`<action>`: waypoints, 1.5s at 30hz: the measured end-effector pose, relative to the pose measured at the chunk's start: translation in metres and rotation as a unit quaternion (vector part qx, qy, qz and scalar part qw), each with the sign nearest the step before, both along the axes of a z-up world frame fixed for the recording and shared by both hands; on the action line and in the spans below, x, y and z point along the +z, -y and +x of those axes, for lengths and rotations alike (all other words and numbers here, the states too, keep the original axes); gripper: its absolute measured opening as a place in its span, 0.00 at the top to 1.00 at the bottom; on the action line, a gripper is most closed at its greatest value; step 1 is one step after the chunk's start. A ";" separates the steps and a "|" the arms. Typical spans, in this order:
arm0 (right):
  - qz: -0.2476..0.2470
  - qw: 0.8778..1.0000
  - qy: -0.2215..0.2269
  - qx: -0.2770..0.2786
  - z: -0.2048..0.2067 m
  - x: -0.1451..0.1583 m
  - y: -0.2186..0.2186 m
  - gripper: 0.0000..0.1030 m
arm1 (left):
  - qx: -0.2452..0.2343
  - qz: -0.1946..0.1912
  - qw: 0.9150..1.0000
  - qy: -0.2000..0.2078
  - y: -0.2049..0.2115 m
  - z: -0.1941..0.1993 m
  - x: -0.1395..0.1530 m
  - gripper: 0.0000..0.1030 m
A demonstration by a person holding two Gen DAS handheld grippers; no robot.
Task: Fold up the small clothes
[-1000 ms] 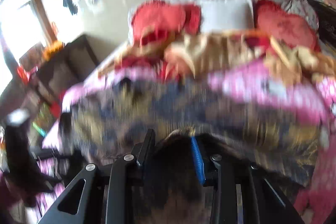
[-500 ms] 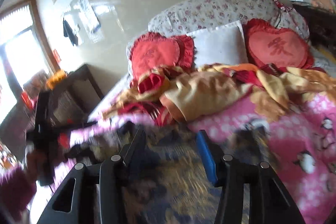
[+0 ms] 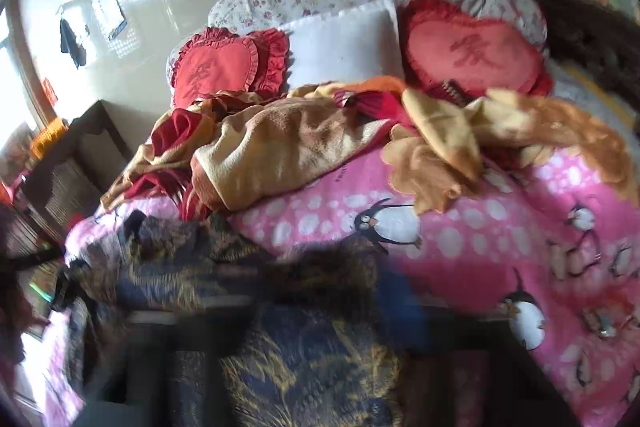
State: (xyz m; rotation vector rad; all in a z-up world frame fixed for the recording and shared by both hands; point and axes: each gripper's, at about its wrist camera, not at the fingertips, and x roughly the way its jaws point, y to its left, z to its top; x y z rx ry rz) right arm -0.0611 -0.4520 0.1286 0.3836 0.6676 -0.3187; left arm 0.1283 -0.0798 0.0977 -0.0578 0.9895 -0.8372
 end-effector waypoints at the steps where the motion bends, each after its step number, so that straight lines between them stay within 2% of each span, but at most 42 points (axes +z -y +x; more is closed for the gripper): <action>1: -0.010 1.000 0.011 -0.015 -0.003 0.004 0.002 0.96 | 0.011 -0.001 1.000 0.003 0.001 0.004 -0.001 0.46; 2: -0.025 0.999 0.018 -0.028 -0.004 0.008 0.002 0.96 | 0.020 -0.005 1.000 0.006 0.001 0.008 0.000 0.46; 4: -0.053 0.996 -0.011 -0.071 -0.004 0.003 0.012 0.96 | 0.040 -0.021 0.999 0.005 -0.002 0.017 0.002 0.46; 6: -0.028 0.995 -0.046 -0.083 -0.001 -0.012 0.022 0.96 | 0.056 -0.031 0.998 0.001 -0.009 0.024 0.004 0.46; 8: -0.039 0.994 -0.035 -0.091 -0.009 -0.008 0.015 0.95 | 0.059 -0.039 0.997 -0.005 -0.016 0.027 0.005 0.46; 10: -0.064 0.993 -0.005 -0.096 -0.021 0.011 -0.010 0.89 | 0.066 -0.050 0.997 0.000 -0.026 0.029 0.008 0.46; 11: -0.056 0.995 0.022 -0.083 -0.025 0.018 -0.024 0.84 | 0.071 -0.051 0.996 0.004 -0.030 0.031 0.010 0.46; 12: -0.038 0.997 0.050 -0.052 -0.026 0.022 -0.040 0.80 | 0.077 -0.054 0.996 0.005 -0.034 0.032 0.011 0.46; 14: -0.003 0.997 0.058 0.060 -0.006 0.020 -0.086 0.80 | 0.087 -0.063 0.994 0.003 -0.040 0.035 0.014 0.46; 16: 0.015 0.984 0.037 0.176 0.025 0.005 -0.144 0.80 | 0.095 -0.071 0.993 0.001 -0.046 0.034 0.017 0.46; 18: 0.028 0.965 0.011 0.259 0.055 -0.017 -0.196 0.80 | 0.098 -0.063 0.993 0.003 -0.051 0.031 0.018 0.46; 22: 0.015 0.943 -0.040 0.330 0.114 -0.051 -0.263 0.80 | 0.089 -0.037 0.995 0.003 -0.064 0.016 0.014 0.46; 23: 0.016 0.943 -0.038 0.330 0.125 -0.053 -0.269 0.80 | 0.084 -0.034 0.996 0.000 -0.069 0.012 0.012 0.46; 26: 0.006 0.959 0.013 0.283 0.156 -0.037 -0.269 0.80 | 0.075 -0.034 0.997 0.000 -0.089 -0.005 0.007 0.45; 28: -0.011 0.968 0.030 0.249 0.175 -0.028 -0.261 0.80 | 0.069 -0.030 0.997 -0.010 -0.102 -0.019 -0.003 0.41; 31: -0.019 0.972 0.000 0.232 0.193 -0.027 -0.253 0.80 | 0.046 -0.026 0.998 -0.029 -0.114 -0.042 -0.021 0.41; 33: -0.020 0.970 0.009 0.242 0.183 -0.020 -0.253 0.77 | 0.028 -0.017 0.999 -0.036 -0.120 -0.062 -0.034 0.41; 34: -0.028 0.968 0.014 0.249 0.179 -0.019 -0.258 0.72 | 0.023 -0.014 0.999 -0.037 -0.122 -0.070 -0.041 0.41; 35: -0.041 0.968 0.013 0.249 0.179 -0.022 -0.262 0.63 | 0.018 -0.002 0.999 -0.038 -0.122 -0.079 -0.048 0.41; 37: -0.062 0.968 -0.015 0.244 0.188 -0.037 -0.274 0.61 | 0.001 0.023 0.999 -0.038 -0.117 -0.097 -0.065 0.41; 38: -0.055 0.967 -0.039 0.244 0.196 -0.050 -0.275 0.60 | -0.007 0.027 0.999 -0.042 -0.113 -0.105 -0.071 0.41; 40: -0.043 0.970 -0.031 0.236 0.198 -0.055 -0.272 0.59 | -0.018 0.041 0.998 -0.045 -0.106 -0.118 -0.080 0.41; 43: -0.016 0.972 -0.036 0.234 0.185 -0.040 -0.271 0.58 | -0.024 0.047 0.998 -0.021 -0.101 -0.131 -0.080 0.41; 45: -0.003 0.969 -0.020 0.245 0.158 -0.029 -0.269 0.50 | -0.028 0.047 0.998 -0.012 -0.099 -0.135 -0.078 0.41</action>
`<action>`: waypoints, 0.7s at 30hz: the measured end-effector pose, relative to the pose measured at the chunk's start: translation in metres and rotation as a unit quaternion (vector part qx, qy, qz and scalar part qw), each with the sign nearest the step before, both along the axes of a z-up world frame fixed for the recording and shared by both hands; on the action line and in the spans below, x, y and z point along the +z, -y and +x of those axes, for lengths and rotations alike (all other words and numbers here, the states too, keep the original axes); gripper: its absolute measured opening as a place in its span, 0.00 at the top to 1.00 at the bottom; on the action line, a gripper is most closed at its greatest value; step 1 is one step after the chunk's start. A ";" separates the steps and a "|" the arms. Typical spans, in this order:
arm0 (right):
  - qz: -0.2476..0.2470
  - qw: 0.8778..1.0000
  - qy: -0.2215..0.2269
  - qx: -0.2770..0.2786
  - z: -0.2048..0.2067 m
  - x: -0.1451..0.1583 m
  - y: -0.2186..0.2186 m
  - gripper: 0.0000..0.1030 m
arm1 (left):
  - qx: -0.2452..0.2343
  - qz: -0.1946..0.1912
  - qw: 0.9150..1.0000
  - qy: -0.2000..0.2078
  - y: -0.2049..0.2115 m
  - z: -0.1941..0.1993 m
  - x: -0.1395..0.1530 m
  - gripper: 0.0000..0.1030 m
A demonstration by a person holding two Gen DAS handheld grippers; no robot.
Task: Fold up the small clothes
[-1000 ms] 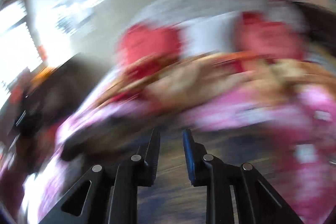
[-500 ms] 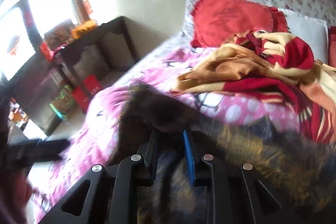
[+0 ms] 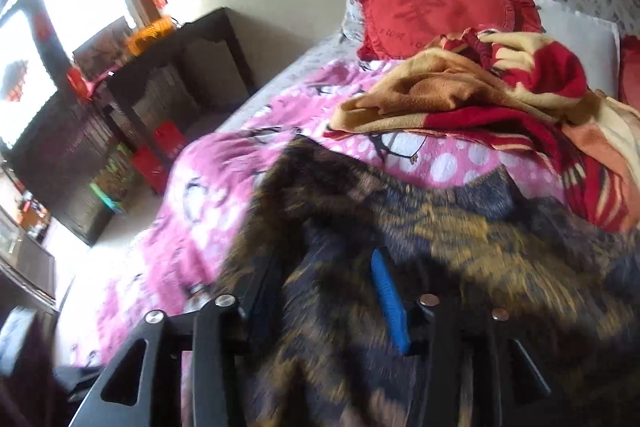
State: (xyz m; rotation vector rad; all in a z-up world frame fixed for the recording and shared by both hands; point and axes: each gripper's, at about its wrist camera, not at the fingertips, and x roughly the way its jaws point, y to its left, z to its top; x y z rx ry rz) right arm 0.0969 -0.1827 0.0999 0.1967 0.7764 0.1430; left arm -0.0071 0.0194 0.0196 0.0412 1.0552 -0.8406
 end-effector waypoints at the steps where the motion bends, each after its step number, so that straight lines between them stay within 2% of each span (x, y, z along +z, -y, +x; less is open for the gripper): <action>1: 0.003 1.000 0.006 0.005 -0.019 0.004 0.001 0.49 | 0.000 -0.010 1.000 -0.001 0.000 -0.001 0.001 0.41; 4: 0.011 1.000 0.000 0.012 -0.069 -0.001 0.005 0.49 | -0.011 -0.039 0.999 -0.014 0.004 -0.001 0.004 0.41; 7: 0.018 1.000 -0.021 -0.005 -0.114 -0.018 0.018 0.49 | -0.027 -0.026 0.999 -0.015 0.017 0.002 -0.001 0.42; 8: 0.013 0.999 -0.030 -0.017 -0.127 -0.026 0.023 0.49 | -0.031 -0.022 0.999 -0.020 0.021 0.004 -0.005 0.47; 10: 0.014 0.998 -0.051 -0.044 -0.149 -0.043 0.036 0.49 | -0.037 -0.014 0.999 -0.035 0.026 0.009 -0.012 0.64; 12: 0.034 0.994 -0.067 -0.073 -0.166 -0.056 0.050 0.49 | -0.040 -0.009 0.998 -0.037 0.030 0.012 -0.012 0.92; 15: 0.060 0.989 -0.069 -0.113 -0.186 -0.067 0.071 0.49 | -0.055 -0.013 0.998 -0.041 0.030 0.009 -0.002 0.95; 17: 0.073 0.988 -0.065 -0.119 -0.192 -0.066 0.075 0.49 | -0.072 -0.010 0.997 -0.010 0.024 0.002 0.017 0.95; 19: 0.060 0.989 -0.067 -0.114 -0.193 -0.063 0.071 0.49 | -0.083 0.001 0.996 0.020 0.017 -0.003 0.027 0.95; 21: 0.051 0.990 -0.069 -0.110 -0.192 -0.067 0.067 0.48 | -0.080 0.015 0.996 0.024 0.008 -0.005 0.023 0.96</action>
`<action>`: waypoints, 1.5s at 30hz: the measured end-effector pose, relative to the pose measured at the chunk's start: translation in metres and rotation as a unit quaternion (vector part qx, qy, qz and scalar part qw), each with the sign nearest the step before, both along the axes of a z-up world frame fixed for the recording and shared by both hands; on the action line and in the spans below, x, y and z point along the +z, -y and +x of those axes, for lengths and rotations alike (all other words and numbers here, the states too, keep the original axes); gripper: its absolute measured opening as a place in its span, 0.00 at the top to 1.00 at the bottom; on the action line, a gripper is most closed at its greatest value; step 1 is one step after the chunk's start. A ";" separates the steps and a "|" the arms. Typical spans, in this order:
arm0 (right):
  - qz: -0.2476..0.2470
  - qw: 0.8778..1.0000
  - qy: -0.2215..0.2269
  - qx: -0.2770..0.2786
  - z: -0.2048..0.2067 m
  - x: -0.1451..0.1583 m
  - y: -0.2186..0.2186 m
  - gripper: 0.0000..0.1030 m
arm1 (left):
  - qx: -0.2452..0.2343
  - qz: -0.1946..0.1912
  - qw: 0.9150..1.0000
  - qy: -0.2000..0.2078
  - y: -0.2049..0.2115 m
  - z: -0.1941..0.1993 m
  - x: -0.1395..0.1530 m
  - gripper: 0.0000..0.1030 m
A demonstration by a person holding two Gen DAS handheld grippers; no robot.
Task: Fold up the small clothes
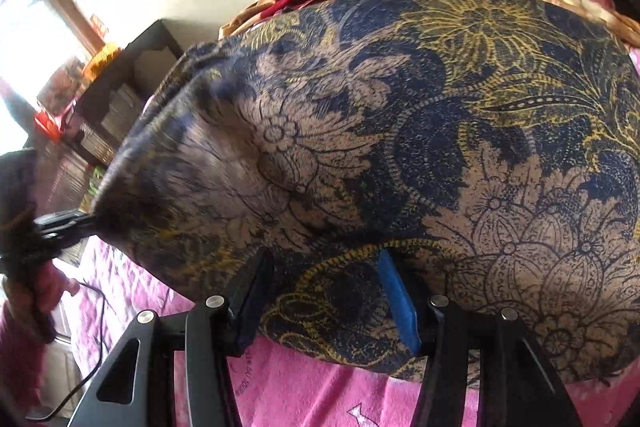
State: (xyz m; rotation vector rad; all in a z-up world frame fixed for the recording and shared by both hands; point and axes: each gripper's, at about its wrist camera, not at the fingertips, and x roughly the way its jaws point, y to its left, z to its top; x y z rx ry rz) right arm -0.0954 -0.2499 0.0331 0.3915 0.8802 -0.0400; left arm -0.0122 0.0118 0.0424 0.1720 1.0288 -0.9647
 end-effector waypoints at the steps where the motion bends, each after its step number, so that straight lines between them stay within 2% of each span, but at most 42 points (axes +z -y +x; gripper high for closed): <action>1: -0.006 1.000 -0.006 0.003 0.002 -0.003 -0.003 0.48 | 0.007 0.009 1.000 -0.011 -0.002 0.002 -0.010 0.96; 3: -0.020 1.000 -0.014 0.004 0.008 -0.003 -0.008 0.47 | 0.022 0.028 0.999 -0.035 -0.004 0.005 -0.032 0.96; 5: -0.026 1.000 -0.013 0.012 0.016 0.005 -0.015 0.48 | 0.031 0.021 0.998 -0.043 -0.009 0.004 -0.039 0.96; 8: -0.033 0.999 0.012 0.032 0.029 0.026 -0.027 0.48 | 0.035 0.019 0.999 -0.024 -0.009 0.000 -0.033 0.96; 12: -0.076 0.995 0.026 0.057 0.067 0.042 -0.050 0.48 | 0.044 0.043 0.998 0.003 -0.003 -0.010 -0.031 0.95; 20: -0.126 0.989 0.036 0.068 0.164 0.049 -0.083 0.48 | 0.061 0.051 0.997 0.018 0.005 -0.011 -0.036 0.93; 25: -0.164 0.984 0.036 0.064 0.203 0.051 -0.092 0.47 | 0.058 0.052 0.997 0.026 0.011 -0.011 -0.037 0.93; 30: -0.148 0.987 0.010 0.066 0.229 0.045 -0.089 0.42 | 0.061 0.052 0.996 0.025 0.016 -0.010 -0.038 0.93; 34: -0.147 0.987 0.008 0.063 0.222 0.060 -0.087 0.42 | 0.061 0.046 0.997 0.017 0.016 -0.008 -0.038 0.92; 37: -0.141 0.988 0.032 0.062 0.214 0.069 -0.092 0.42 | 0.064 0.025 0.998 -0.007 0.010 -0.002 -0.040 0.87; 38: -0.143 0.987 0.027 0.065 0.215 0.067 -0.094 0.42 | 0.065 0.017 0.998 -0.017 0.009 0.001 -0.040 0.82; 41: -0.164 0.984 -0.016 0.066 0.231 0.045 -0.099 0.33 | 0.070 -0.002 0.997 -0.040 0.004 0.005 -0.040 0.71; 42: -0.171 0.983 -0.012 0.066 0.232 0.043 -0.100 0.29 | 0.070 -0.007 0.997 -0.043 0.004 0.005 -0.038 0.64; 43: -0.175 0.982 -0.010 0.066 0.233 0.041 -0.101 0.29 | 0.070 -0.012 0.996 -0.044 0.003 0.005 -0.036 0.61; 45: -0.169 0.984 -0.010 0.060 0.231 0.046 -0.101 0.29 | 0.079 -0.023 0.996 -0.039 -0.002 0.005 -0.031 0.45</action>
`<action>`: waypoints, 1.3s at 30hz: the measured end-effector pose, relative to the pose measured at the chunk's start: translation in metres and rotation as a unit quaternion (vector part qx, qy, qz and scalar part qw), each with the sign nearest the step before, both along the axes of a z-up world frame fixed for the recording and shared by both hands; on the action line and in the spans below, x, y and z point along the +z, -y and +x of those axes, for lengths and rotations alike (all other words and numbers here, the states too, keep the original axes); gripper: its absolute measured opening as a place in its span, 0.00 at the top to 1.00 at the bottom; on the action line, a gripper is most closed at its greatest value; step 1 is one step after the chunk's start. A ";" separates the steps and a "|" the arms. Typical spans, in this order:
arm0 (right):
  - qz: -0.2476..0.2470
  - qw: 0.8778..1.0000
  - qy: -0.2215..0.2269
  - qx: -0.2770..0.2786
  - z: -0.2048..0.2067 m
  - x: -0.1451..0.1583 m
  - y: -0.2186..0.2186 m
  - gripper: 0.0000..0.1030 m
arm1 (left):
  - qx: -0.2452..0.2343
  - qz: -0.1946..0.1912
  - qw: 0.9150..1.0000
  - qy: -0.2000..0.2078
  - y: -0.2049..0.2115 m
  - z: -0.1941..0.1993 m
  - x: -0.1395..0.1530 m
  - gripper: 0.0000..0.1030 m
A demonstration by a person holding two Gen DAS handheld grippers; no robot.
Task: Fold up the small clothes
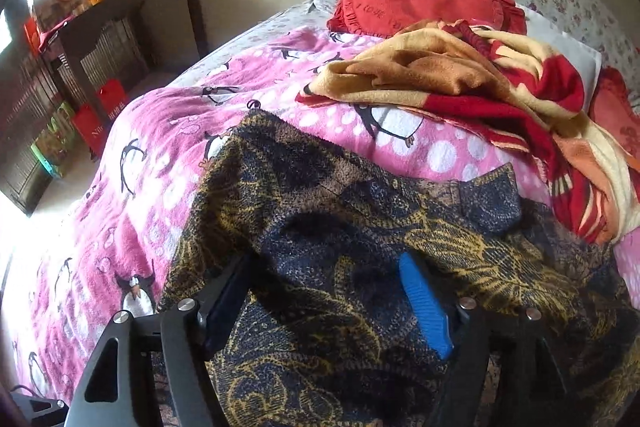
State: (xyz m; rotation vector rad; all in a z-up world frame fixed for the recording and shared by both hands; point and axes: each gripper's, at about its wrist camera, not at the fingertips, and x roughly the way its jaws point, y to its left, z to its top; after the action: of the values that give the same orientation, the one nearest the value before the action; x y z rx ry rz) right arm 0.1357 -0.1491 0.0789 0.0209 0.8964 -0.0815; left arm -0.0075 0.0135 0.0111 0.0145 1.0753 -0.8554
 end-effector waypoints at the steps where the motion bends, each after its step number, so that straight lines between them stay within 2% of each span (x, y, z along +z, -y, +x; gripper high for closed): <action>1: 0.006 1.000 0.007 -0.001 -0.005 0.004 0.001 0.29 | 0.007 -0.009 1.000 0.003 -0.003 0.001 0.003 0.42; 2: 0.011 1.000 0.016 -0.002 -0.011 0.008 0.003 0.29 | 0.014 -0.018 1.000 0.003 -0.007 0.003 0.006 0.39; 6: -0.003 0.998 0.052 -0.016 -0.051 0.020 0.026 0.29 | 0.034 -0.028 0.999 0.001 -0.016 0.009 0.016 0.39; 10: -0.016 0.995 0.071 -0.070 -0.094 0.025 0.077 0.29 | 0.049 -0.028 0.998 0.008 -0.010 0.020 0.021 0.39; 12: -0.024 0.992 0.070 -0.105 -0.106 0.021 0.106 0.31 | 0.051 -0.024 0.998 0.009 -0.002 0.022 0.021 0.39; 14: -0.015 0.987 0.038 -0.153 -0.108 0.011 0.138 0.34 | 0.049 -0.020 0.999 0.007 0.008 0.024 0.017 0.39; 15: 0.010 0.986 0.014 -0.165 -0.106 0.000 0.155 0.34 | 0.048 -0.016 0.999 0.005 0.013 0.024 0.016 0.39; 17: 0.023 0.987 0.033 -0.158 -0.106 0.000 0.163 0.34 | 0.051 -0.008 0.999 0.002 0.019 0.025 0.010 0.39; 19: 0.015 0.987 0.028 -0.154 -0.105 0.009 0.159 0.35 | 0.052 -0.006 0.999 -0.004 0.019 0.025 0.008 0.39; 22: 0.023 0.987 0.068 -0.144 -0.110 0.027 0.153 0.35 | 0.054 -0.009 0.999 -0.005 0.017 0.022 0.008 0.39; 24: 0.019 0.987 0.054 -0.150 -0.102 0.025 0.155 0.35 | 0.058 -0.012 0.998 -0.005 0.014 0.022 0.009 0.39; 26: 0.018 0.987 0.007 -0.162 -0.084 0.007 0.159 0.34 | 0.069 -0.017 0.997 -0.005 0.011 0.022 0.010 0.39; 27: 0.013 0.986 0.004 -0.165 -0.074 0.001 0.162 0.33 | 0.075 -0.019 0.997 -0.006 0.008 0.022 0.010 0.39; 30: -0.012 0.983 -0.003 -0.184 -0.064 0.011 0.152 0.34 | 0.086 -0.026 0.996 -0.004 -0.001 0.022 0.011 0.39; 31: -0.015 0.982 0.009 -0.188 -0.066 0.021 0.141 0.33 | 0.089 -0.027 0.996 -0.001 -0.004 0.021 0.011 0.39; 32: -0.012 0.982 0.021 -0.185 -0.067 0.026 0.130 0.28 | 0.092 -0.029 0.995 0.000 -0.006 0.021 0.010 0.39; 33: -0.003 0.984 0.027 -0.174 -0.067 0.029 0.116 0.20 | 0.092 -0.032 0.995 -0.001 -0.008 0.022 0.008 0.37; 34: 0.010 0.988 0.025 -0.151 -0.063 0.029 0.101 0.18 | 0.092 -0.036 0.995 -0.007 -0.009 0.022 0.005 0.37; 36: 0.040 0.996 0.003 -0.085 -0.048 0.025 0.064 0.18 | 0.097 -0.042 0.994 -0.020 -0.011 0.023 -0.002 0.37; 39: 0.052 0.998 -0.011 -0.038 -0.027 0.021 0.024 0.18 | 0.103 -0.056 0.992 -0.038 -0.016 0.024 -0.011 0.35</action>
State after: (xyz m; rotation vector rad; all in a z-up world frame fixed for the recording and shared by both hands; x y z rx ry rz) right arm 0.1083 -0.1728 0.1003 0.1518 0.9221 -0.1057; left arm 0.0169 0.0297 -0.0002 -0.2213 1.0783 -0.7315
